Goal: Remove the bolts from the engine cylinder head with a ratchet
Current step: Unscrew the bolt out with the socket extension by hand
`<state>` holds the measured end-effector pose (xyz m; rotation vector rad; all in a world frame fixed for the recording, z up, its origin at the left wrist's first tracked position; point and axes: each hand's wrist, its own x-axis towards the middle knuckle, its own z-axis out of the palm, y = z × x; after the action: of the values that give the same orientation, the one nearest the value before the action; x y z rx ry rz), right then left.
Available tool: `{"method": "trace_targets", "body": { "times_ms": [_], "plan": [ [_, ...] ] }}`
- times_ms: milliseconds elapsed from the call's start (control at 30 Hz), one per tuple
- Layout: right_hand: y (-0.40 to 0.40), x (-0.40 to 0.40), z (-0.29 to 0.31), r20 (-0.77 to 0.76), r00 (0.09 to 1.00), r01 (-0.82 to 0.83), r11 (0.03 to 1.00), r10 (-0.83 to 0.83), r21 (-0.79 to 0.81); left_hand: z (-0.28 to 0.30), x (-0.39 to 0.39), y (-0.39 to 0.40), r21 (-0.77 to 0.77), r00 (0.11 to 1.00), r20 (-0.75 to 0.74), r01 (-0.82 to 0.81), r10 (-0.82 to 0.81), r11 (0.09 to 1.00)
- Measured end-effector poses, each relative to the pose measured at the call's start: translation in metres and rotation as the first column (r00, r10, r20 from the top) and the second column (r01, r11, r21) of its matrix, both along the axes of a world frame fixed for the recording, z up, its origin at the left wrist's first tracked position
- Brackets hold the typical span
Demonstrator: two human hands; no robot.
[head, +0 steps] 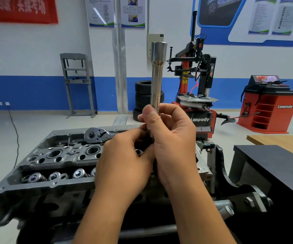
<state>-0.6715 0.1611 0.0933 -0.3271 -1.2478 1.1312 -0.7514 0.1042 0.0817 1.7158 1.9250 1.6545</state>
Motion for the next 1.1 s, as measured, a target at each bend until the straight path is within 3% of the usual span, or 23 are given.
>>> {"method": "trace_targets", "body": {
  "times_ms": [167,433,633,933,1100],
  "plan": [
    [0.0031,-0.0002,-0.0014,0.031,0.999,0.004,1.000,-0.005,0.025,0.0028,-0.0014,-0.0014,-0.029,0.996,0.020,0.092,-0.092,0.995],
    [0.0021,-0.0025,-0.0008,0.018,1.000,-0.018,1.000,0.018,0.001,-0.0026,0.0014,0.0010,0.000,0.996,-0.010,-0.088,0.088,0.996],
    [0.0030,-0.0021,-0.0017,0.009,1.000,0.004,1.000,-0.004,0.021,0.0009,-0.0006,0.0002,-0.032,0.997,-0.003,0.083,-0.083,0.996],
    [0.0021,-0.0027,-0.0013,0.010,1.000,-0.007,1.000,0.007,0.012,-0.0007,0.0015,0.0019,0.000,0.999,-0.008,-0.031,0.031,1.000],
    [0.0039,-0.0023,-0.0021,0.016,1.000,0.006,0.999,-0.007,0.049,0.0006,-0.0021,0.0004,-0.026,0.992,0.027,0.126,-0.126,0.992]
  ]
}}
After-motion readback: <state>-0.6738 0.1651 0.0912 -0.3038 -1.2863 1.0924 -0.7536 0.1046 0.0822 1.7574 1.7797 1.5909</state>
